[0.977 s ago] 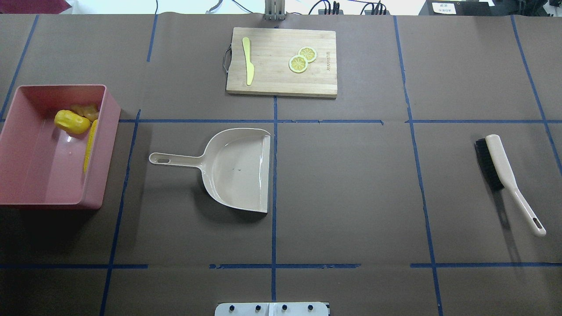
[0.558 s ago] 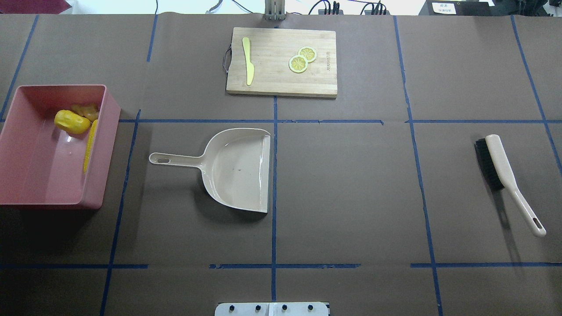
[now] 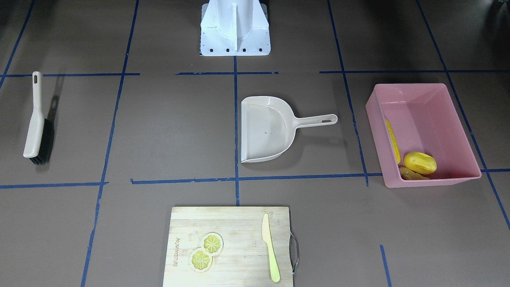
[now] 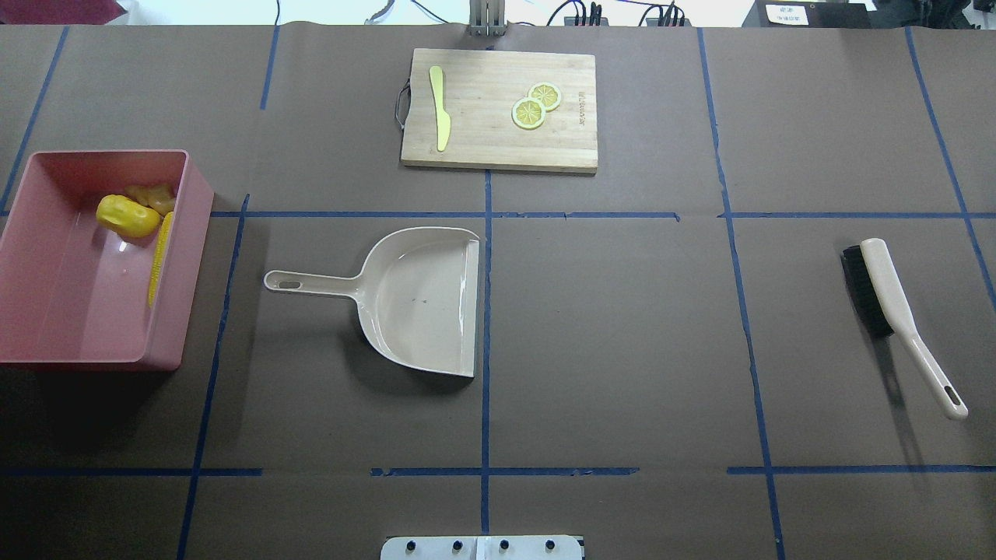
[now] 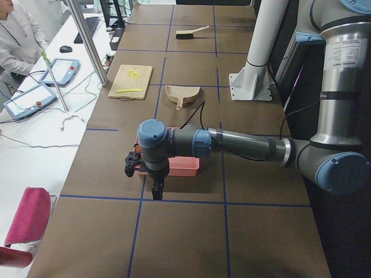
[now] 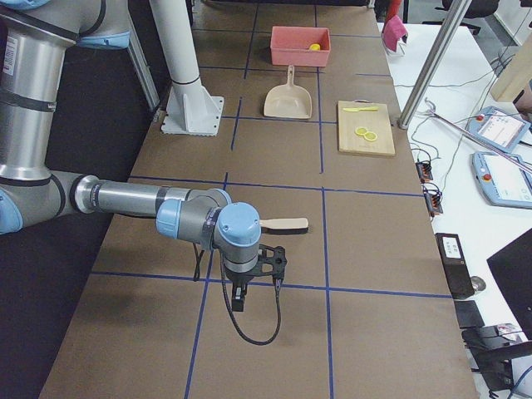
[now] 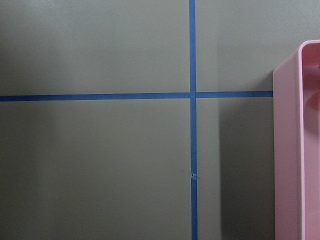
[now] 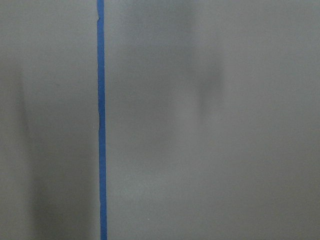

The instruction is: Sweep and dump trash into bin

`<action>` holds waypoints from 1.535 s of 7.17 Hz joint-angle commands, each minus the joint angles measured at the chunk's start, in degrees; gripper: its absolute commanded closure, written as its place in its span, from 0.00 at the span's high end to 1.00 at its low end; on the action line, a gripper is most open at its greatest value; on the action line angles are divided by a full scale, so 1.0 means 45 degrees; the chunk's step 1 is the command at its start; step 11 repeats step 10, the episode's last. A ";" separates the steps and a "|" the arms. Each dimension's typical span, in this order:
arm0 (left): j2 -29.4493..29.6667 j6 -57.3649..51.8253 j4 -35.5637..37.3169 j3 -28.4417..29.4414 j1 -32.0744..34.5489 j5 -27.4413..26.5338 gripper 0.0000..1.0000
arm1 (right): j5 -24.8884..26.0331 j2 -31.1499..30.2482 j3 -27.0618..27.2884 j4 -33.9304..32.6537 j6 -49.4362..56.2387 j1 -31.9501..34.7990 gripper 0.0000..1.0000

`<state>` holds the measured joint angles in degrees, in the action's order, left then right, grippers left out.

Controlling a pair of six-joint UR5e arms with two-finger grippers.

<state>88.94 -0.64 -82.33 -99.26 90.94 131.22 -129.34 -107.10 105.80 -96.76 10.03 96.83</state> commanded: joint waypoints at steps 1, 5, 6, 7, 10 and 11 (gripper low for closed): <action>-0.0095 -0.0034 0.0112 0.0085 -0.0012 -0.0039 1.00 | -0.0377 0.0282 -0.0054 -0.0002 -0.0062 0.0006 0.99; -0.0174 -0.0073 0.0151 -0.0149 0.0007 0.0019 1.00 | -0.0554 0.0303 -0.0016 -0.0002 -0.0061 0.0006 0.99; -0.0174 -0.0074 0.0151 -0.0149 -0.0012 0.0019 1.00 | -0.0826 0.0303 -0.0035 -0.0002 -0.0062 0.0006 0.99; -0.0174 -0.0074 0.0151 -0.0149 -0.0012 0.0019 1.00 | -0.0829 0.0303 -0.0035 0.0017 -0.0042 0.0006 0.99; -0.0174 -0.0054 0.0151 -0.0149 -0.0012 0.0000 1.00 | -0.0829 0.0303 -0.0074 0.0018 -0.0023 0.0006 0.99; -0.0174 -0.0054 0.0151 -0.0149 -0.0012 0.0000 1.00 | -0.0829 0.0303 -0.0074 0.0018 -0.0023 0.0006 0.99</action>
